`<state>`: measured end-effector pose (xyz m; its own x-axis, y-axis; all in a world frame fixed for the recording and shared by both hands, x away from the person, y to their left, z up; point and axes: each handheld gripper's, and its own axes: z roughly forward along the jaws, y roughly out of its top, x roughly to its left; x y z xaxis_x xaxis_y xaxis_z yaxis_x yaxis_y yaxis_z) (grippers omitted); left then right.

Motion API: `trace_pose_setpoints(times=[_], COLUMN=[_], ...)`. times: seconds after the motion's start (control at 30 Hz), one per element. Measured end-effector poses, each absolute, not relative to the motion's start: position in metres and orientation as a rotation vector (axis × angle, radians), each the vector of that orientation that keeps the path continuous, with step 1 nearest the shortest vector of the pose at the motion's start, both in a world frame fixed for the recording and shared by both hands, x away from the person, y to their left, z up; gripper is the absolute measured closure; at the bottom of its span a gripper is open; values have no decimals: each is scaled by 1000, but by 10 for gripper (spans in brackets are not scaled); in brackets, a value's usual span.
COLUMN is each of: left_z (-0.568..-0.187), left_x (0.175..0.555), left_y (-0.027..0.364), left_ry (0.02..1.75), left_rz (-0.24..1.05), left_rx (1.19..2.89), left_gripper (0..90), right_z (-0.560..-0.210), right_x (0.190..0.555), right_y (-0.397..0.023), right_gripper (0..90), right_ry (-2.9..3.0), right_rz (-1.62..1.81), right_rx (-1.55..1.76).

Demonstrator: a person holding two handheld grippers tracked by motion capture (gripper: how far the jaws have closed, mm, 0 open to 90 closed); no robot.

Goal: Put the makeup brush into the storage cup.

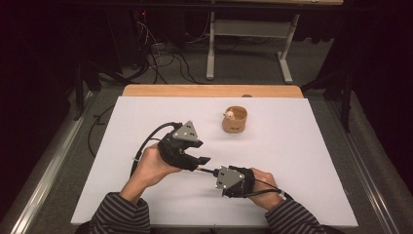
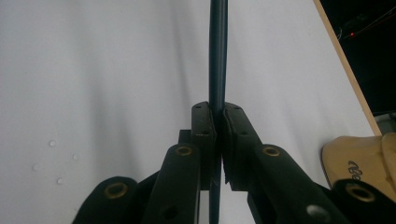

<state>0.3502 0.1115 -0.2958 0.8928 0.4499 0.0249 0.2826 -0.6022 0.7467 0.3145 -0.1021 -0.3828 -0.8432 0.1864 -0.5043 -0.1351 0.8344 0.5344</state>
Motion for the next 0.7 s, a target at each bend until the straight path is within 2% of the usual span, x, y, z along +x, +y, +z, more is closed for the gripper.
trace_pose_setpoints(times=[0.2, 0.7], left_z=[-287, -289], left_x=[347, 342], left_y=[131, 149], left_ry=[560, 648], left_rz=[297, 359], left_rx=[2165, 2109], left_gripper=[377, 254], right_z=[-381, -375], right_x=[317, 323], right_y=[-109, -122], right_gripper=[868, 868], right_ry=[2465, 2502], right_rz=[757, 807], right_rx=[73, 170])
